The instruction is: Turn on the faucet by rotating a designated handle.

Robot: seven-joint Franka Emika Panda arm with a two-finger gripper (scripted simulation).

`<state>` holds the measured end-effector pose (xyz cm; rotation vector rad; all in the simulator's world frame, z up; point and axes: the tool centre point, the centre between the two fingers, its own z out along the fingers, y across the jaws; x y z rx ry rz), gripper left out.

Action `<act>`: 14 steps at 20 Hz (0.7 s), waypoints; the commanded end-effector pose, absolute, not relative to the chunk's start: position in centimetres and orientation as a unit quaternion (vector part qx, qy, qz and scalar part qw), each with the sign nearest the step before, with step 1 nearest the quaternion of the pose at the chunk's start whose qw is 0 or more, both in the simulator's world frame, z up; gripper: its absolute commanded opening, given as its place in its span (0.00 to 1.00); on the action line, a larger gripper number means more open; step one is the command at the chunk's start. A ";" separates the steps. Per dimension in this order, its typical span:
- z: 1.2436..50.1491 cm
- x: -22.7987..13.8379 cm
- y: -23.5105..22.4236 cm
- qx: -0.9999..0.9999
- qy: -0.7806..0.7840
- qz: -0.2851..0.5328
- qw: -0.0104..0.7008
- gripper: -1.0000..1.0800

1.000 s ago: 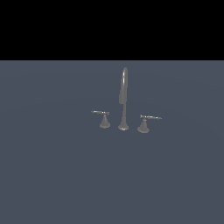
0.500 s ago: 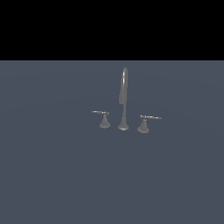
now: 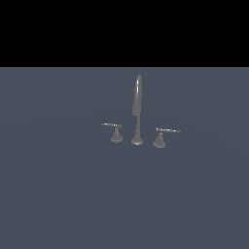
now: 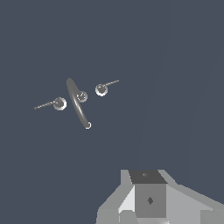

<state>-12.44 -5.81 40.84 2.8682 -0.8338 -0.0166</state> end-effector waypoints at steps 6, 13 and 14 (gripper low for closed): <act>36.9 -8.1 -8.5 0.924 -0.371 0.004 0.090 0.00; 32.5 -4.6 -11.1 0.888 -0.451 0.012 0.093 0.00; 31.8 -4.1 -11.4 0.882 -0.462 0.013 0.092 0.00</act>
